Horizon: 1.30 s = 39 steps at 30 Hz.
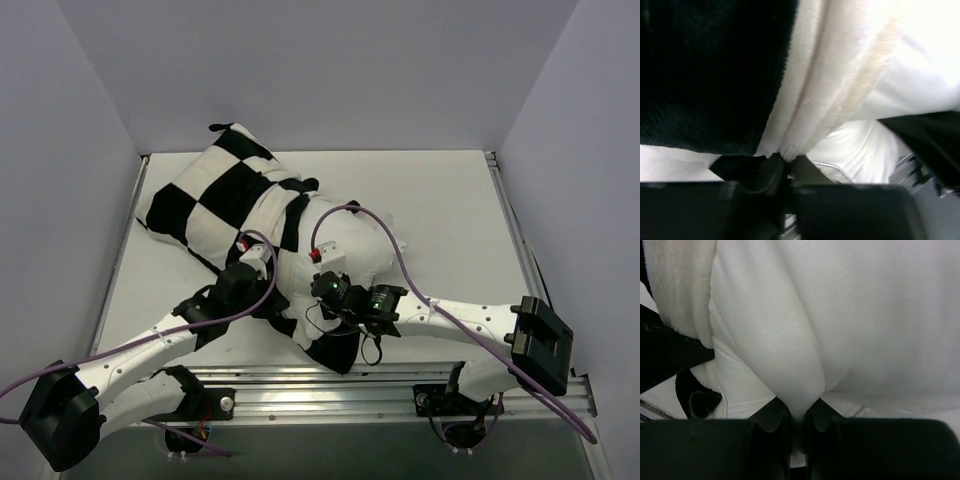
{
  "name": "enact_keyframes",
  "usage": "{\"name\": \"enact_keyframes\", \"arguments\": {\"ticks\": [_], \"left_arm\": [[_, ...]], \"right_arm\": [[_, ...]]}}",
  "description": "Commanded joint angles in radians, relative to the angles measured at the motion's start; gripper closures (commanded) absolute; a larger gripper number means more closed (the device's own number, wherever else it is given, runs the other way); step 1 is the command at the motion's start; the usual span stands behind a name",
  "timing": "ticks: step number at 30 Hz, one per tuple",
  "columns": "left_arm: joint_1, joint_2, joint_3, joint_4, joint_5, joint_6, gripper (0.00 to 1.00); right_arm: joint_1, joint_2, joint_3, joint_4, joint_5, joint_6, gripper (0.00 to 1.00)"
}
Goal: Remove the pillowcase from the pillow
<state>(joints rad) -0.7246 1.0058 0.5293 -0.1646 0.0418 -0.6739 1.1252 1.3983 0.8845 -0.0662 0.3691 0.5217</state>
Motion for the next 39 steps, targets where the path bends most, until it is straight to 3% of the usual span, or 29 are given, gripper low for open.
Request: {"name": "enact_keyframes", "arguments": {"ticks": [1, 6, 11, 17, 23, 27, 28, 30, 31, 32, 34, 35, 39], "left_arm": [[0.005, 0.005, 0.034, 0.074, -0.033, 0.014, 0.97], [0.039, -0.061, 0.066, -0.084, -0.231, 0.022, 0.98], [0.143, -0.144, 0.054, -0.233, -0.431, -0.03, 0.98], [0.197, -0.113, -0.021, -0.122, -0.548, -0.11, 0.98], [0.251, 0.072, -0.049, 0.045, -0.579, -0.171, 0.98], [0.277, 0.155, -0.006, 0.083, -0.498, -0.15, 0.98], [0.274, 0.152, 0.007, 0.076, -0.467, -0.127, 0.97], [0.268, 0.122, 0.031, 0.071, -0.355, -0.109, 0.88], [0.261, 0.072, 0.037, 0.053, -0.318, -0.083, 0.81], [0.257, 0.044, 0.047, 0.036, -0.281, -0.069, 0.65], [0.242, -0.053, 0.095, -0.046, -0.201, -0.021, 0.5], [0.219, -0.08, 0.118, -0.08, -0.186, -0.001, 0.36], [0.202, -0.151, 0.256, -0.24, -0.093, 0.086, 0.17]], "right_arm": [[-0.01, -0.041, 0.016, -0.024, 0.03, -0.005, 1.0], [-0.085, -0.12, 0.013, -0.136, 0.083, 0.038, 1.0], [-0.192, -0.361, 0.054, -0.306, 0.103, 0.054, 1.0], [-0.223, -0.558, 0.235, -0.477, 0.108, 0.024, 1.0], [-0.223, -0.645, 0.317, -0.56, 0.048, 0.002, 1.0], [-0.223, -0.676, 0.262, -0.538, -0.166, -0.064, 1.0], [-0.223, -0.677, 0.245, -0.515, -0.282, -0.074, 1.0], [-0.223, -0.665, 0.194, -0.503, -0.379, -0.097, 0.98], [-0.223, -0.641, 0.18, -0.495, -0.428, -0.104, 0.9], [-0.222, -0.624, 0.16, -0.492, -0.494, -0.115, 0.75], [-0.222, -0.572, 0.154, -0.482, -0.522, -0.135, 0.61], [-0.222, -0.555, 0.156, -0.475, -0.535, -0.144, 0.5], [-0.22, -0.486, 0.212, -0.439, -0.527, -0.186, 0.26]]}}
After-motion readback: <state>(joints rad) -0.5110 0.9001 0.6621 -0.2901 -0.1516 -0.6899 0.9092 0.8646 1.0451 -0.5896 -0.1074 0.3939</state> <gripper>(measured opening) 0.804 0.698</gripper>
